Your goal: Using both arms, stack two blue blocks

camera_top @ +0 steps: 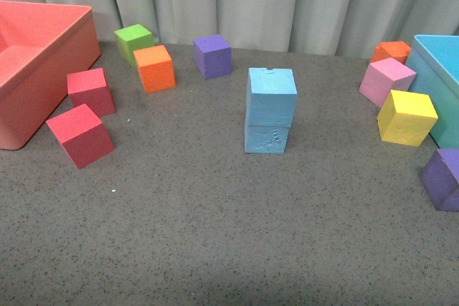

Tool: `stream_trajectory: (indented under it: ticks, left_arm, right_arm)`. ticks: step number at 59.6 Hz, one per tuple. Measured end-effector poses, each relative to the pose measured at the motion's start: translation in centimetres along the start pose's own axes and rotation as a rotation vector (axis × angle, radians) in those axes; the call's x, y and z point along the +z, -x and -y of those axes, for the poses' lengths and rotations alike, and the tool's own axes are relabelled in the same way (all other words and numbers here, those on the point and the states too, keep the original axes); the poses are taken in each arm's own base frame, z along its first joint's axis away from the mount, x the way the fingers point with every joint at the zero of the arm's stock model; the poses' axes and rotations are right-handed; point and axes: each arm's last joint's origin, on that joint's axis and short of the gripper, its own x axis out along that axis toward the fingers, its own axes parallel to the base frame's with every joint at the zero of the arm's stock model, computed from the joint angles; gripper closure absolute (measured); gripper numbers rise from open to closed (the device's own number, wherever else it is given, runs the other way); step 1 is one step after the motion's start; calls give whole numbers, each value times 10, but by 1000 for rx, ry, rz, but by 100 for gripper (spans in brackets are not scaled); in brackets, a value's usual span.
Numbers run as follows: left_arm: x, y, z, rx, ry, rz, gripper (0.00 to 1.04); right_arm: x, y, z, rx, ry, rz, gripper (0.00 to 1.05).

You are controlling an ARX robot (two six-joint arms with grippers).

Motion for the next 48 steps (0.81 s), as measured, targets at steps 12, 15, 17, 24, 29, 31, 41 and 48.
stream_trajectory:
  ticks: [12, 15, 17, 24, 29, 31, 41, 48]
  left_arm:
    - [-3, 10, 0, -1, 0, -8, 88]
    - [-3, 10, 0, 0, 1, -9, 84]
    - [-3, 10, 0, 0, 1, -9, 76]
    - [-3, 10, 0, 0, 1, -8, 57]
    - [-3, 10, 0, 0, 1, -8, 41]
    - [-3, 10, 0, 0, 1, -8, 35]
    - [-3, 10, 0, 0, 0, -8, 5]
    - [-3, 10, 0, 0, 0, -8, 7]
  right_arm:
    - [0, 0, 0, 0, 0, 0, 10]
    - [0, 0, 0, 0, 0, 0, 10]
    - [0, 0, 0, 0, 0, 0, 10]
    - [0, 0, 0, 0, 0, 0, 10]
    - [0, 0, 0, 0, 0, 0, 10]
    - [0, 0, 0, 0, 0, 0, 10]
    - [0, 0, 0, 0, 0, 0, 10]
    - [0, 0, 0, 0, 0, 0, 10]
